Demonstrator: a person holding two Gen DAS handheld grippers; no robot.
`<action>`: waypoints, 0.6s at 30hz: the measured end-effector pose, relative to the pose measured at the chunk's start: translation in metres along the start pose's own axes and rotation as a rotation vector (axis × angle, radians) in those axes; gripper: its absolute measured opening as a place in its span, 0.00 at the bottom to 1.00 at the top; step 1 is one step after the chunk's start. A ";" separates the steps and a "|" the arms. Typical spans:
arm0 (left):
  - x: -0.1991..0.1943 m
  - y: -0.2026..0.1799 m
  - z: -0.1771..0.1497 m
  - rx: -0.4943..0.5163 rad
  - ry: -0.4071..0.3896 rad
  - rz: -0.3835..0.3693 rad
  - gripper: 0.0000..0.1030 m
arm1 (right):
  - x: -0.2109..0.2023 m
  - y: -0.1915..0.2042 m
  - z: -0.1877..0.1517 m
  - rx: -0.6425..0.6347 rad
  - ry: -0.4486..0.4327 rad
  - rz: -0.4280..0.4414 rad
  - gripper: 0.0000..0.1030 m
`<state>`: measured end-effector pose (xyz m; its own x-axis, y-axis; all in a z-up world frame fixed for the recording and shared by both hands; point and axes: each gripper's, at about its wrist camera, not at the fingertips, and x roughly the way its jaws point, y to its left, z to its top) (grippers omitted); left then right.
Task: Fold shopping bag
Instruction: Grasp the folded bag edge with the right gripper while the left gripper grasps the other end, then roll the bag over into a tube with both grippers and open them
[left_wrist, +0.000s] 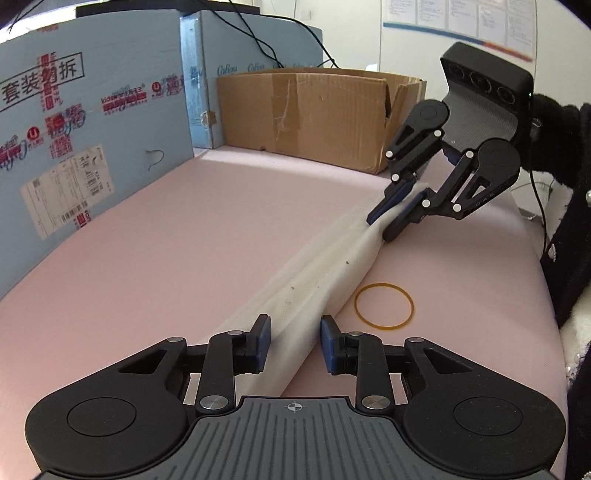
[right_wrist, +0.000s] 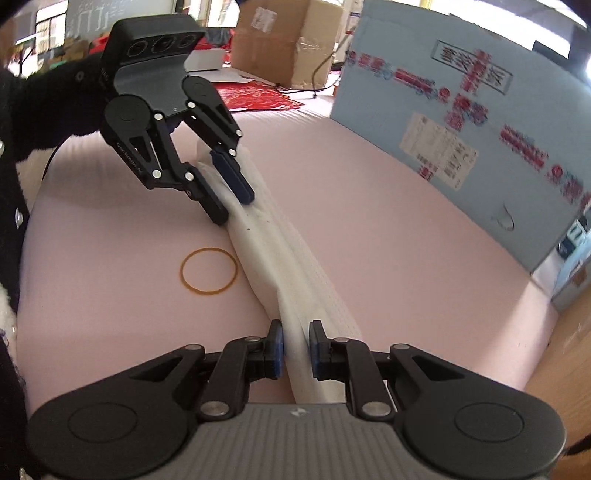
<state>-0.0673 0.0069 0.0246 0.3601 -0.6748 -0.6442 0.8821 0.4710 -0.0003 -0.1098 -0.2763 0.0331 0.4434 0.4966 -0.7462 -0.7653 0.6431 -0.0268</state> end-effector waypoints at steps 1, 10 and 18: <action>-0.001 -0.001 -0.002 0.007 -0.003 -0.005 0.30 | -0.002 -0.006 -0.003 0.047 -0.011 0.014 0.16; -0.025 0.019 -0.022 -0.111 -0.034 -0.067 0.33 | -0.008 -0.053 -0.024 0.378 -0.048 0.148 0.15; -0.037 0.062 -0.051 -0.431 -0.142 -0.166 0.34 | -0.019 -0.083 -0.049 0.665 -0.079 0.150 0.20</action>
<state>-0.0411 0.0904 0.0092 0.2894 -0.8174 -0.4981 0.7355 0.5229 -0.4307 -0.0774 -0.3676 0.0164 0.4071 0.6327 -0.6588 -0.3829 0.7730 0.5058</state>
